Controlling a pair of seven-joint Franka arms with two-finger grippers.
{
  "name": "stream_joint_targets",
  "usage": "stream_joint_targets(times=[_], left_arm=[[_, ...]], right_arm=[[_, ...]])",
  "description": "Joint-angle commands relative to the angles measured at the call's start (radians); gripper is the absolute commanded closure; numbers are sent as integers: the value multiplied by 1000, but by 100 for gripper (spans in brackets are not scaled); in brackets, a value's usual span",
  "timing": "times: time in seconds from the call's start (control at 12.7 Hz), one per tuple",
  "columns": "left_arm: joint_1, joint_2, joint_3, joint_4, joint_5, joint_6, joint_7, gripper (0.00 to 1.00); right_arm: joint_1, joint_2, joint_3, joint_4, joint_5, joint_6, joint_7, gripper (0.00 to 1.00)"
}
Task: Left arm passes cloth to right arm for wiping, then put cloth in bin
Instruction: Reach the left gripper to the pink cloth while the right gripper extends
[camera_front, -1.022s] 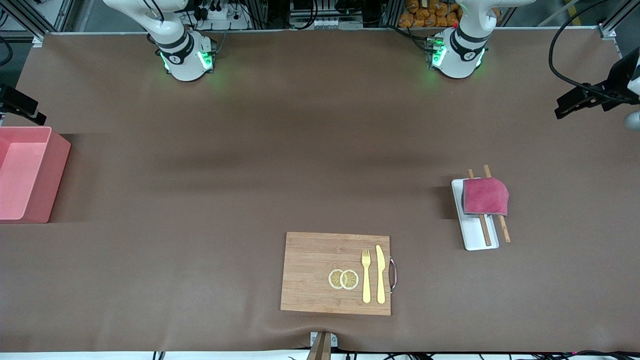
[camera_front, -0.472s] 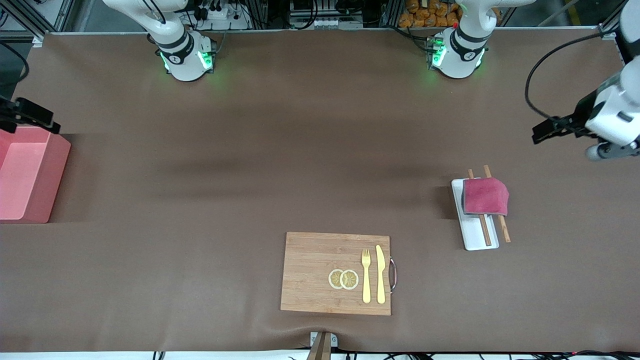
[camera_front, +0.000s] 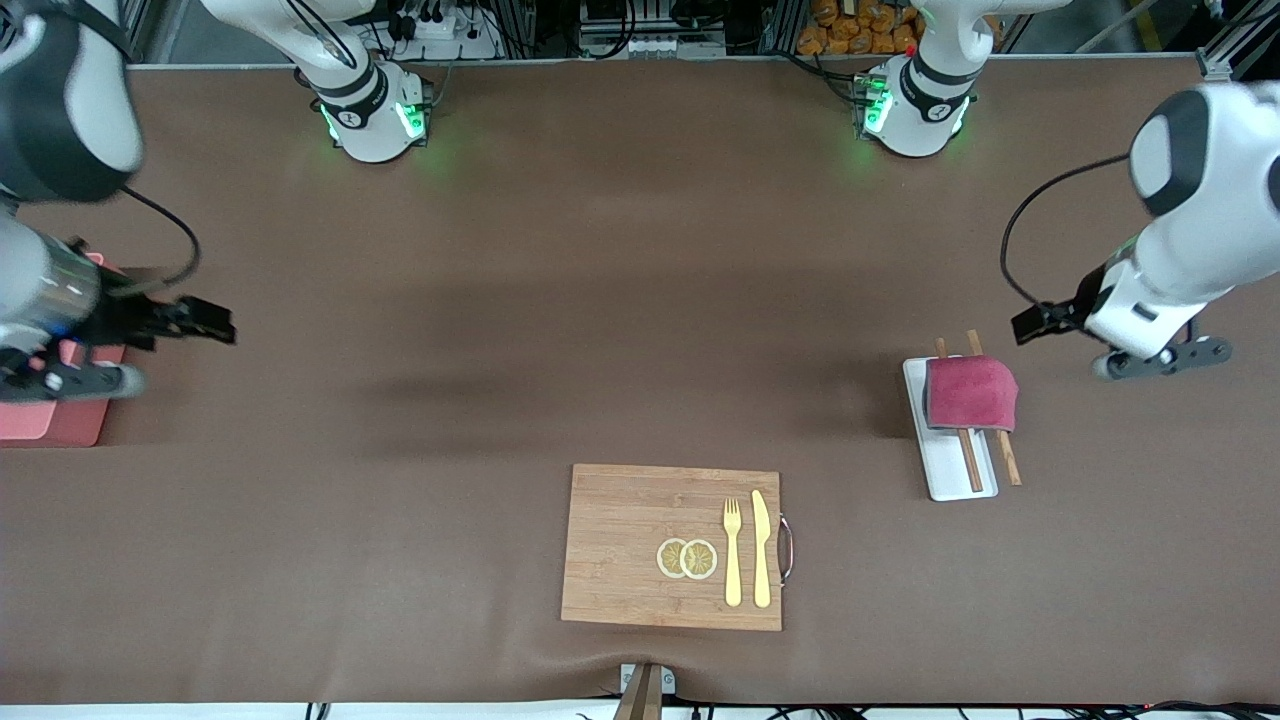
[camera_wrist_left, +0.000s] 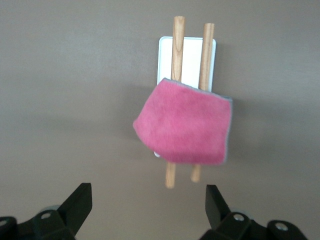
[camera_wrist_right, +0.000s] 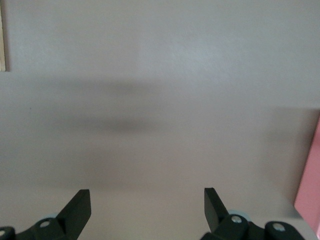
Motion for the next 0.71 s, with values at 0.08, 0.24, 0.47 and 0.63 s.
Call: stream_joint_targets(times=[0.08,0.24,0.47,0.63], left_arm=[[0,98,-3,5,48,92,-14,0],[-5,134,-3,5,48,121,-28,0],[-20,174,-5,-21,48,193,-76,0],[-42,180,-7,-35,48,199,-122,8]], right_arm=[[32,62,-7,44,39,82,-6,0],[37,76,-6,44,61,104,-3,0],[74,70,-4,46,282,95,9,0],[65,71,-4,41,376,92,18,0]])
